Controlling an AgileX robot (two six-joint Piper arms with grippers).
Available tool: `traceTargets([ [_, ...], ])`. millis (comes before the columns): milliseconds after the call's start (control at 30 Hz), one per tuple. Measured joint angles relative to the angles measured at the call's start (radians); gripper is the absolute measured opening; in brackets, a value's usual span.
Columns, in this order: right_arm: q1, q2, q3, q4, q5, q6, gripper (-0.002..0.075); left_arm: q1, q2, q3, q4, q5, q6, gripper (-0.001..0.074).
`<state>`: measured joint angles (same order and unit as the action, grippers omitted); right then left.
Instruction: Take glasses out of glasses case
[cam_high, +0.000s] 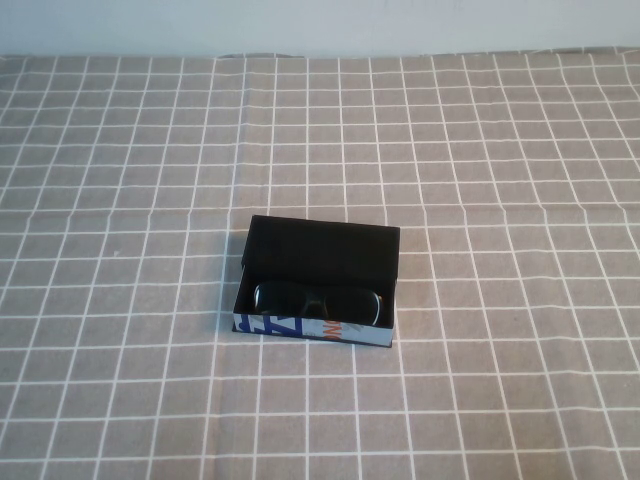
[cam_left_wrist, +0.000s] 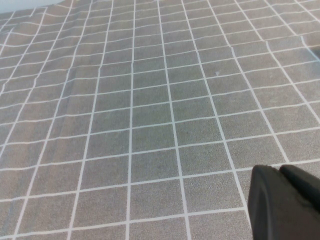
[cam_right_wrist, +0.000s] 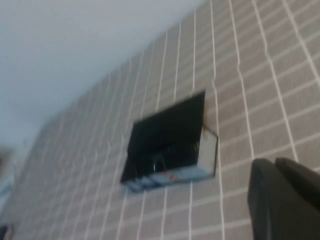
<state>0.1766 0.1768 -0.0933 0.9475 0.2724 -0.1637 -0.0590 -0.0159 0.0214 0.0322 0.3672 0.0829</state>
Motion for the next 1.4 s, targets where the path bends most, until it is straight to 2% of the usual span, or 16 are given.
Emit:
traceTargets([
  [300,0.000,0.645,-0.476,-0.398,0.482,-0.031,-0.0018,0.000,0.000,0.000,0.000,0.000,0.000,-0.0004],
  [433,0.016,0.926,-0.693,-0.454,0.597,-0.139,-0.0018,0.000,0.000,0.000,0.000,0.000,0.000,-0.0004],
  [500,0.057,1.042,-0.815,-0.477,0.624,-0.175,-0.0018,0.000,0.000,0.000,0.000,0.000,0.000,-0.0004],
  [733,0.294,1.448,-1.220,-0.620,0.733,-0.307,-0.0018,0.000,0.000,0.000,0.000,0.000,0.000,-0.0004],
  [900,0.384,1.693,-1.515,-0.626,0.874,-0.440,-0.0012,0.000,0.000,0.000,0.000,0.000,0.000,-0.0004],
  [1033,0.412,1.874,-1.712,-0.635,0.931,-0.488,0.0057,0.000,0.000,0.000,0.000,0.000,0.000,-0.0004],
  [1233,0.443,1.964,-1.811,-0.683,0.940,-0.656,0.0291,0.000,0.000,0.000,0.000,0.000,0.000,-0.0004],
  [1400,0.467,1.964,-1.820,-0.696,0.945,-0.776,0.0333,0.000,0.000,0.000,0.000,0.000,0.000,-0.0004],
])
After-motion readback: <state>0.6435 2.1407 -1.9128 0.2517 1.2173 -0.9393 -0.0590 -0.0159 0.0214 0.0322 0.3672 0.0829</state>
